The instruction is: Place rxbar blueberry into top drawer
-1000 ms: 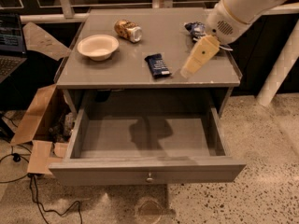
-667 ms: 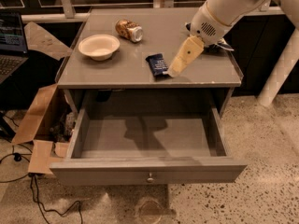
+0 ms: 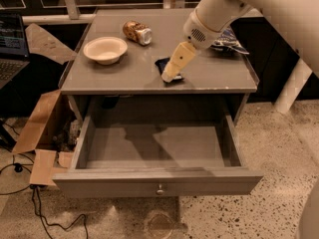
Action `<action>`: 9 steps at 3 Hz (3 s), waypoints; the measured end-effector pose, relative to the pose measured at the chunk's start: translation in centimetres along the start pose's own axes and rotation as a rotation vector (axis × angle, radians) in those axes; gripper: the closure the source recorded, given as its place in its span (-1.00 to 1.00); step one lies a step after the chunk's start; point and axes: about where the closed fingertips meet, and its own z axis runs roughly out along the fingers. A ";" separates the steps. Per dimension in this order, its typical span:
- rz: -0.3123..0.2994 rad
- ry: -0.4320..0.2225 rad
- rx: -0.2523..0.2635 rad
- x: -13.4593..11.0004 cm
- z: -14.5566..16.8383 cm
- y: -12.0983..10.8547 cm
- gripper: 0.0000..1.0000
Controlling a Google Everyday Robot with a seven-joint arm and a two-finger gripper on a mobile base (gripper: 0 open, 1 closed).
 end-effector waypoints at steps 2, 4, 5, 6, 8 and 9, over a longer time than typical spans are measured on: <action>0.082 0.011 -0.024 1.2 0.9 -0.6 -1.00; 0.143 0.014 0.013 1.1 4.0 -4.0 -1.00; 0.172 0.005 0.045 1.0 5.1 -4.7 -1.00; 0.201 0.004 0.074 1.2 6.1 -4.7 -1.00; 0.237 0.012 0.005 1.6 9.1 -2.6 -1.00; 0.243 0.002 -0.023 1.2 9.7 -1.8 -1.00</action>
Offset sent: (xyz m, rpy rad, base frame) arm 0.0133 -0.0222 -0.0234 0.0531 0.1099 -0.1267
